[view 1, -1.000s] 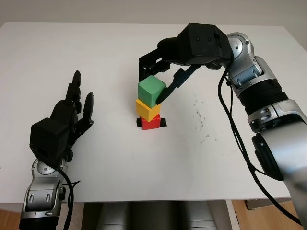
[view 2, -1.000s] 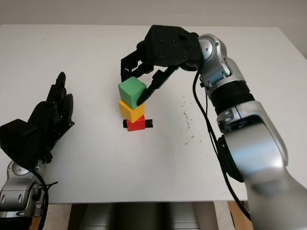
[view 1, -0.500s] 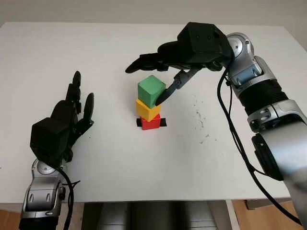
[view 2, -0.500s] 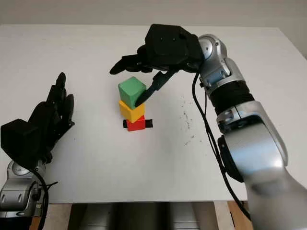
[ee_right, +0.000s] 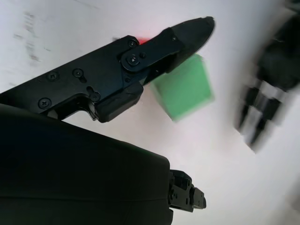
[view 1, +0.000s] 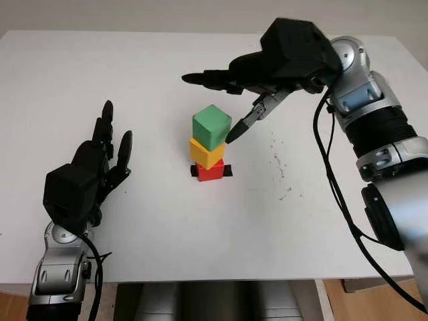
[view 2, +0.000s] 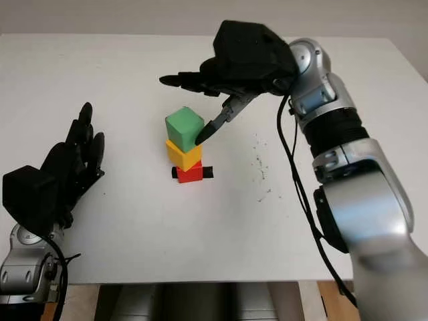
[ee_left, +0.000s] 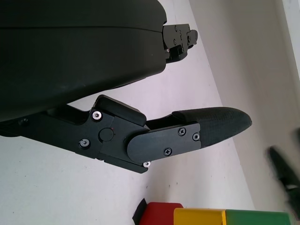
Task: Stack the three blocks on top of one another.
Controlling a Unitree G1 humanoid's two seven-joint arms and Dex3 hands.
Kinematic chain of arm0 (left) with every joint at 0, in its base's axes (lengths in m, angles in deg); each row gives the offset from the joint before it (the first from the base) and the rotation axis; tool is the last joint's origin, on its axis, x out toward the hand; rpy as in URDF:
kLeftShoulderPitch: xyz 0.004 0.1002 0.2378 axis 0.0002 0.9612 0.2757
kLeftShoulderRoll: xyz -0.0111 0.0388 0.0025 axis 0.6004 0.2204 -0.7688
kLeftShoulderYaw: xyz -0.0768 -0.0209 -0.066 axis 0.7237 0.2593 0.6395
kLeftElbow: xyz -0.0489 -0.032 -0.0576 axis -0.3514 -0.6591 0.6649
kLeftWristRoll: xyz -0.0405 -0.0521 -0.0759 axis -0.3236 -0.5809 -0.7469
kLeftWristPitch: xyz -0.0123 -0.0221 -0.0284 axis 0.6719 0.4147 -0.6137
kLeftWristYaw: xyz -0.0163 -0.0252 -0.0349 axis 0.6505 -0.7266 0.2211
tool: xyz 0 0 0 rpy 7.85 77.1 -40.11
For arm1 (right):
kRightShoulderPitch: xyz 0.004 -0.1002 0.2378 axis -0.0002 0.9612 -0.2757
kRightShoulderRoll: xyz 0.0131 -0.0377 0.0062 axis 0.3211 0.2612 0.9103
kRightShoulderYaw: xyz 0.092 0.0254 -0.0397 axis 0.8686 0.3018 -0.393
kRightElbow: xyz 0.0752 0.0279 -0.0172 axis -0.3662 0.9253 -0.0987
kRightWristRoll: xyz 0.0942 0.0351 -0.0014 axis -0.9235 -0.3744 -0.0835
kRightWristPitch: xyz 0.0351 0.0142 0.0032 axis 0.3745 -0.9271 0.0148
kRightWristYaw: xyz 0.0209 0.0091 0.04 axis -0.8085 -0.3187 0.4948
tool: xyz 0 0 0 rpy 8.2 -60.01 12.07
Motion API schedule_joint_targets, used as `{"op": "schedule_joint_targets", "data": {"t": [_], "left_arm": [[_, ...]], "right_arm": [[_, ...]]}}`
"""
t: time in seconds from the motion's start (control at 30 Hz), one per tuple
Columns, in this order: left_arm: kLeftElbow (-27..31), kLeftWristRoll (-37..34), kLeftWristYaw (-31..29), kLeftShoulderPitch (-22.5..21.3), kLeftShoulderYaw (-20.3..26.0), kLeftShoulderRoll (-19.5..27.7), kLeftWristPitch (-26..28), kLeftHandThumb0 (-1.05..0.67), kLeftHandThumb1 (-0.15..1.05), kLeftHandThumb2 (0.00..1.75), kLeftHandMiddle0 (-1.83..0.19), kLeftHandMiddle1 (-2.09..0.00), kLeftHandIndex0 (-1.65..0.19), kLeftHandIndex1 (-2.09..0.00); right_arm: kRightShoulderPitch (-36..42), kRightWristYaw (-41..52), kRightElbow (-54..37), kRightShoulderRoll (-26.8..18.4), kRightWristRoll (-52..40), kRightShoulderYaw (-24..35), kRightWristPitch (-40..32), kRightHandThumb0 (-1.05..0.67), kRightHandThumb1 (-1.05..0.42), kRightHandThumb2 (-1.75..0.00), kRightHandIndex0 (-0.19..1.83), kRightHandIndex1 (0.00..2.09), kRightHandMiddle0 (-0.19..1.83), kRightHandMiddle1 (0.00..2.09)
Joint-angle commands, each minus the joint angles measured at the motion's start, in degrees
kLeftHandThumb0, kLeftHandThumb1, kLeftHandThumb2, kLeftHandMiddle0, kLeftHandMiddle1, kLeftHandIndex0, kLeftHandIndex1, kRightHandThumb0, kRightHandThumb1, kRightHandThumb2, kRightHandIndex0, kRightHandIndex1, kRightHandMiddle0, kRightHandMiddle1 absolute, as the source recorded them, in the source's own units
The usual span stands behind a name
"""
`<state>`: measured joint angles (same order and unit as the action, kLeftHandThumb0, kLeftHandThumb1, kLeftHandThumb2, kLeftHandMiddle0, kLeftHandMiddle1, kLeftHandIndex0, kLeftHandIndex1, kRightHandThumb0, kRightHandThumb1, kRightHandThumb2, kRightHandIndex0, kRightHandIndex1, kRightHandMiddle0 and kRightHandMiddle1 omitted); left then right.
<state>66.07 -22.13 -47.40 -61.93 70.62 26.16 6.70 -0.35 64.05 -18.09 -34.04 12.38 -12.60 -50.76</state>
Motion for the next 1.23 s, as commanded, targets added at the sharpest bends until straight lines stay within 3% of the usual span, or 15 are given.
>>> {"op": "schedule_joint_targets", "data": {"t": [0.0, 0.13, 0.4, 0.77, 1.0, 1.2], "left_arm": [[0.18, -0.37, -0.23, -0.17, 0.36, 0.59, -0.14, -0.86, 1.05, 0.63, 0.19, -0.01, 0.15, -0.05], [-0.56, -0.6, -0.24, -0.64, 0.56, 0.7, -0.49, -0.85, 1.05, 0.64, 0.19, 0.0, 0.15, -0.05], [-5.76, -0.75, 1.03, -4.37, 0.66, 0.27, -3.9, -0.85, 1.05, 0.63, 0.18, -0.04, 0.11, -0.07], [-10.19, 0.02, 3.53, -8.23, -0.91, -0.86, -7.74, -0.87, 1.05, 0.66, 0.16, -0.05, 0.11, -0.05], [-10.07, 0.53, 4.2, -8.64, -1.8, -1.34, -7.46, -0.87, 1.05, 0.66, 0.14, -0.06, 0.1, -0.06], [-9.15, 0.22, 3.97, -8.48, -2.06, -1.53, -6.72, -0.87, 1.05, 0.67, 0.15, -0.05, 0.11, -0.05]], "right_arm": [[4.66, -4.96, -5.89, -1.72, -2.68, 4.88, -1.12, -1.0, -1.01, -0.13, -0.19, 0.0, -0.19, 0.0], [17.57, -14.74, -19.58, 0.36, -11.14, 14.0, -8.63, -0.89, -1.05, -0.56, -0.19, 0.0, -0.19, 0.0], [34.32, -28.25, -34.02, 4.39, -14.4, 17.11, -15.95, -0.87, -1.05, -0.68, -0.19, 0.0, -0.19, 0.0], [40.5, -38.75, -31.7, 11.42, -15.48, 17.42, -14.15, -0.85, -1.05, -0.74, -0.19, 0.0, -0.19, 0.0], [40.91, -44.66, -28.61, 16.54, -16.37, 18.29, -9.99, -0.86, -1.05, -0.72, -0.19, 0.0, -0.19, 0.0], [40.56, -46.36, -27.01, 18.01, -16.31, 18.0, -8.28, -0.87, -1.05, -0.74, -0.19, 0.0, -0.19, 0.0]]}}
